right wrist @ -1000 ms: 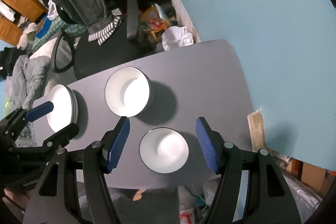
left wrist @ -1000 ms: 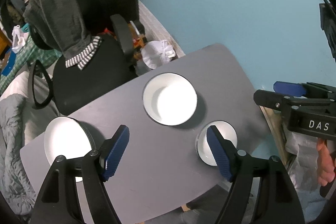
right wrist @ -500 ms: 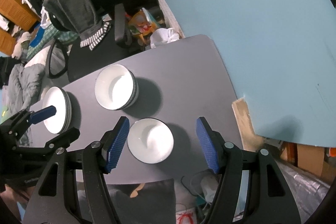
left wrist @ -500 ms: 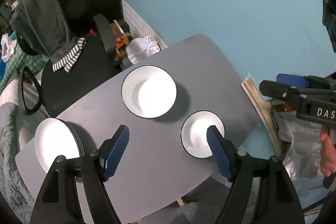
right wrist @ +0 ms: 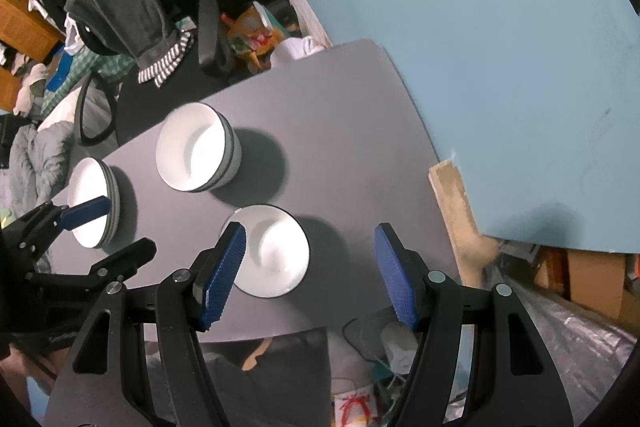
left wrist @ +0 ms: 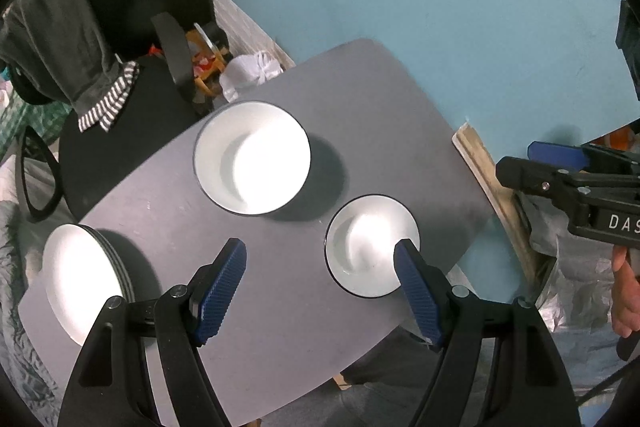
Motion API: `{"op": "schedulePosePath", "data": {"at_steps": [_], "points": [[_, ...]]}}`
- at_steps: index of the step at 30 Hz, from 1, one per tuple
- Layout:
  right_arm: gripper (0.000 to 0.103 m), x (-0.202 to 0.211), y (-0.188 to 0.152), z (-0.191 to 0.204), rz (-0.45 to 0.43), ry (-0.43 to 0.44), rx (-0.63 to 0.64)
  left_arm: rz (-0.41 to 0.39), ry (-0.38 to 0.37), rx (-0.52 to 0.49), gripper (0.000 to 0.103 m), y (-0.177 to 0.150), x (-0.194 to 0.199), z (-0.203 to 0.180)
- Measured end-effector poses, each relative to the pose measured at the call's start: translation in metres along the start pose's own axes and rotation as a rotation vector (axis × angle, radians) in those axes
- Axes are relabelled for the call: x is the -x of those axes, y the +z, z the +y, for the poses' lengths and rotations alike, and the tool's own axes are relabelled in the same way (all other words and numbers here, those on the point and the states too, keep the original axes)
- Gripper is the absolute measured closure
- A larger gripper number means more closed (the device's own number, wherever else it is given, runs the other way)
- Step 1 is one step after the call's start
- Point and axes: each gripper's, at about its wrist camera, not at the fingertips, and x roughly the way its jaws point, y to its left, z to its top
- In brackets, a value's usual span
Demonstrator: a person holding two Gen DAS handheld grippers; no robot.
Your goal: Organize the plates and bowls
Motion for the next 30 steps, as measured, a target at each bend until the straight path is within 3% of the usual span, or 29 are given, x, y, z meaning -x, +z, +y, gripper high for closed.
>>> {"op": "schedulePosePath", "data": {"at_steps": [18,30], "points": [[0.037,-0.105,-0.024,-0.018,0.164,0.062,-0.04,0.126,-0.022,0.051,0.025,-0.016,-0.088,0.004],[0.037,-0.151,-0.03,-0.021,0.197,0.105,-0.05,0.158,0.005,0.056,0.026,-0.024,-0.131,-0.002]]}}
